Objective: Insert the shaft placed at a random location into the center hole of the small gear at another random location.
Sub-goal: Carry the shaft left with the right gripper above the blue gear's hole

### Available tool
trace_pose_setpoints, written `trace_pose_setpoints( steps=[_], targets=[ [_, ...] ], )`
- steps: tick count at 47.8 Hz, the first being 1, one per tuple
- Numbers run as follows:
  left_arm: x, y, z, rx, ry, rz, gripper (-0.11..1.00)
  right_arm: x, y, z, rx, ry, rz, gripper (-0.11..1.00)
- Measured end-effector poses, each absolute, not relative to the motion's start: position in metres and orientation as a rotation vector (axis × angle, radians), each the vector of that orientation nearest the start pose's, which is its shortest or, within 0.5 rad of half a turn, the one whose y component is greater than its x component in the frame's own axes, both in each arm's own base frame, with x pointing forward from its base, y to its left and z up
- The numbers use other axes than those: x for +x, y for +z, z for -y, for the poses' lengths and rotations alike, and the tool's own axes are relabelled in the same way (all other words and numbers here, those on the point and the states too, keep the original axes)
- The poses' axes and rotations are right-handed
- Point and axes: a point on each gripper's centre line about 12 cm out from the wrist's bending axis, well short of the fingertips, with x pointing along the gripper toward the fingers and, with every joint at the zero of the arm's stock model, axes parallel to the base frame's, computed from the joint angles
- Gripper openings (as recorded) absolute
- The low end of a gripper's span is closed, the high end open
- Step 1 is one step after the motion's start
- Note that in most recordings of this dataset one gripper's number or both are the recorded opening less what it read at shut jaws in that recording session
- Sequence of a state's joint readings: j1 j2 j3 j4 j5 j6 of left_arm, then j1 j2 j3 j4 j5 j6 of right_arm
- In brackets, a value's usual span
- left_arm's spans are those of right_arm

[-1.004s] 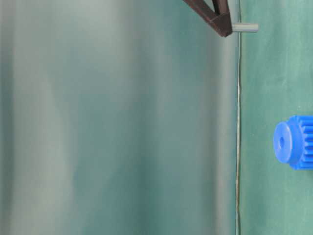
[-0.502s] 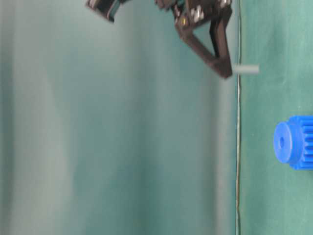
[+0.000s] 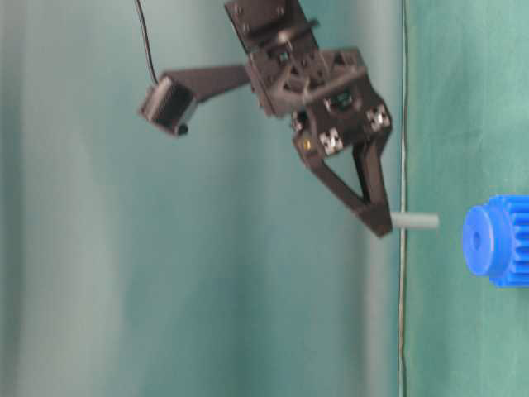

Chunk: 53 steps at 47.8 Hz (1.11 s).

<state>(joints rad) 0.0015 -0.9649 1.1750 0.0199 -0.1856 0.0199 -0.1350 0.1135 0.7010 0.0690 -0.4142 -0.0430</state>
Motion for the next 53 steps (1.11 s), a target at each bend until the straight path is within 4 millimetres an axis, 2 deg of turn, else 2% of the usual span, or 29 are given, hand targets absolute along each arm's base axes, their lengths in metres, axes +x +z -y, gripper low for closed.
trace_pose_setpoints(
  steps=[6, 21, 33, 53],
  targets=[
    [0.199, 0.281, 0.000, 0.039, -0.003, -0.025, 0.00, 0.412, 0.153, 0.056, 0.040, -0.157, -0.397, 0.13],
    [0.199, 0.281, 0.000, 0.039, -0.001, -0.028, 0.00, 0.414, 0.148, 0.056, 0.040, -0.157, -0.407, 0.13],
    [0.199, 0.281, 0.000, 0.039, -0.001, -0.028, 0.00, 0.416, 0.131, 0.057, 0.041, -0.158, -0.433, 0.13],
    [0.199, 0.281, 0.000, 0.038, -0.001, -0.028, 0.00, 0.418, 0.132, 0.057, 0.041, -0.159, -0.424, 0.13]
  ],
)
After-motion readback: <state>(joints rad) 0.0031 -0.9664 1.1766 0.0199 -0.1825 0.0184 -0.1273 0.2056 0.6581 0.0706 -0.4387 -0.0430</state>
